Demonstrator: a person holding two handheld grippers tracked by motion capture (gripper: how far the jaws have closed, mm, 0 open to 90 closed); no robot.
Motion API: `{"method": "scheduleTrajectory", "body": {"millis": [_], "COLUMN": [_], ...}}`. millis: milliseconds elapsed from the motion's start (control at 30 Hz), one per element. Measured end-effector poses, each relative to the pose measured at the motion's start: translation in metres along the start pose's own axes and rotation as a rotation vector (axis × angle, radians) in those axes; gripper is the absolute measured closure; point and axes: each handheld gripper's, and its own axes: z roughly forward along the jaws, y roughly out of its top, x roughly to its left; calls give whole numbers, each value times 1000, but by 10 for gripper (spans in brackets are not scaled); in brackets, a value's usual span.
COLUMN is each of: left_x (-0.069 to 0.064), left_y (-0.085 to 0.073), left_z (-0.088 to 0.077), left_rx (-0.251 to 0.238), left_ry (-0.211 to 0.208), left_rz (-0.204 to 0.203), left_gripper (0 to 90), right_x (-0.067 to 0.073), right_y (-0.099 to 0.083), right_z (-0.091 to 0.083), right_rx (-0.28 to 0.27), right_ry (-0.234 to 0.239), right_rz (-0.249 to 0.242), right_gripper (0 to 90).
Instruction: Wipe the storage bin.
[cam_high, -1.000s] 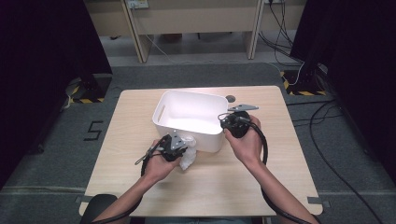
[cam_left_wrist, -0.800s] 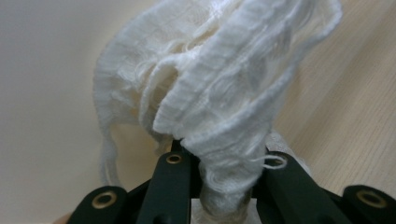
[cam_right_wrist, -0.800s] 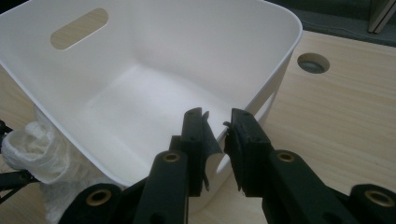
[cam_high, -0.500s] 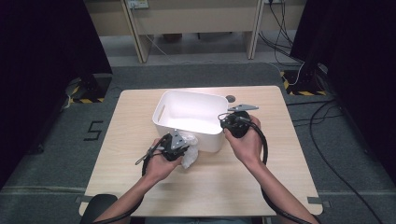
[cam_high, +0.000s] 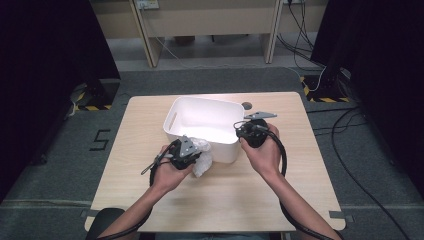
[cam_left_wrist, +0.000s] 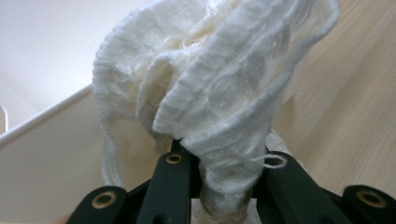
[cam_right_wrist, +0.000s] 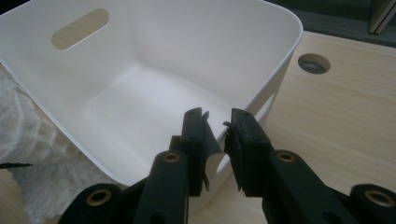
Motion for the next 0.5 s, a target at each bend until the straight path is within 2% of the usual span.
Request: {"method": "scheduleTrajectory", "body": {"millis": [167,500], "left_x": [3,5], "left_y": [4,6], "left_z": [-7,-8], "left_rx": [-15,-18], "left_ry": [7,4], "left_rz": [-1,-7], "left_gripper": [782,782], "right_x": [1,1], "right_y": [0,0], "right_z": [0,0], "right_rx": [0,-2], "right_ry": [-3,0], "right_rz": [-1,-2], "right_gripper": [766,766]}}
